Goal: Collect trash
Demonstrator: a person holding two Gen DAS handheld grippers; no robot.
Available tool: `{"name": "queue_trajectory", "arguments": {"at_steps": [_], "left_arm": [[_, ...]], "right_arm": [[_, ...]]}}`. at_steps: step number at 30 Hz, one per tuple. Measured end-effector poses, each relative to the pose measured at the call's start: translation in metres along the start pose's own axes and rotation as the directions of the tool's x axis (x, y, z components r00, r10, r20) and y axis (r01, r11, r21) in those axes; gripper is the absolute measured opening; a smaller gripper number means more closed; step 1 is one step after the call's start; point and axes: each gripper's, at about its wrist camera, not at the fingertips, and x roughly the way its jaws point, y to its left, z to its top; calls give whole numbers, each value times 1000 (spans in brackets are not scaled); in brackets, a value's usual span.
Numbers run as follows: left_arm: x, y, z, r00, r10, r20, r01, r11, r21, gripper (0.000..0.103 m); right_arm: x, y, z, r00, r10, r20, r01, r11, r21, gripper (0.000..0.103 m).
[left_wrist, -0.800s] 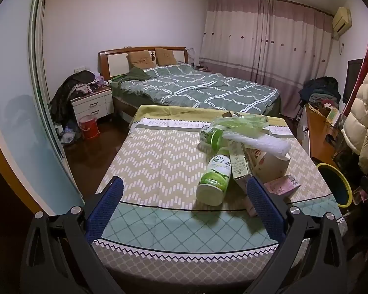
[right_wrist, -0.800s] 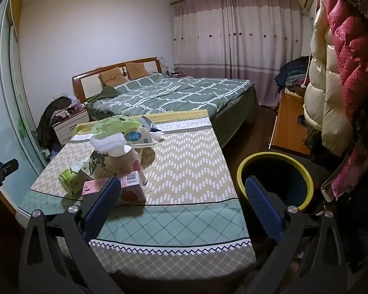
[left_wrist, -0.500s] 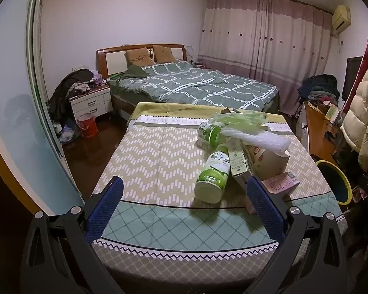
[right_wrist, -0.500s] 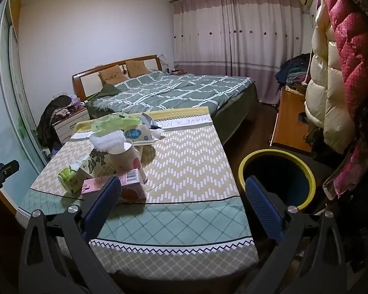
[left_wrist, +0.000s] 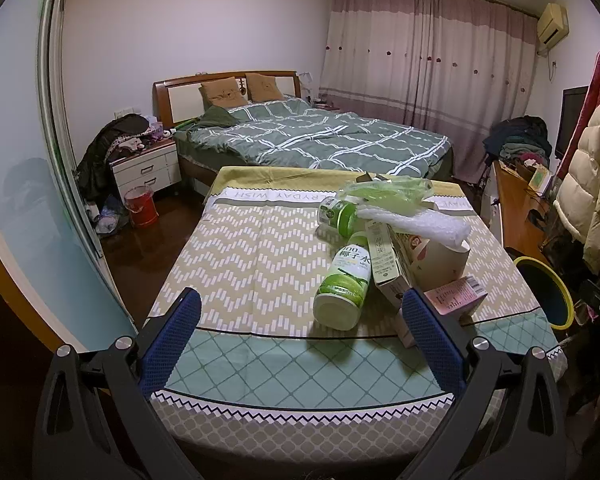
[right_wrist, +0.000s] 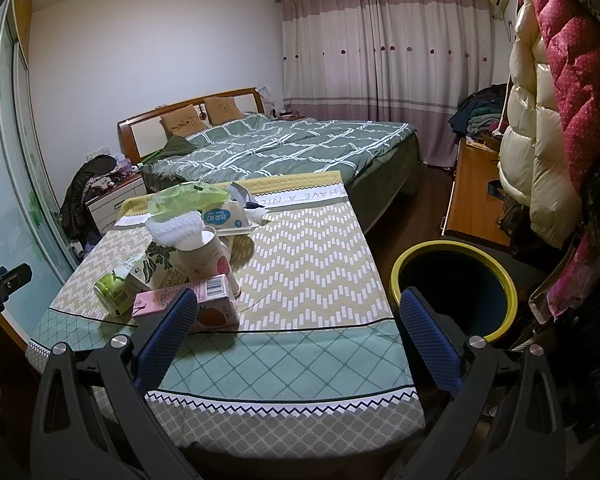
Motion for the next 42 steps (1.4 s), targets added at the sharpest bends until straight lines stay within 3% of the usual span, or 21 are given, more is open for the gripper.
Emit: {"name": "queue_trajectory", "arguments": {"at_steps": [42], "left_arm": [[9,-4,-4,1000,-8,-28,8,1000,6,99]], "right_arm": [[9,-1,-1,1000,0,-16,0,1000,20,97]]}}
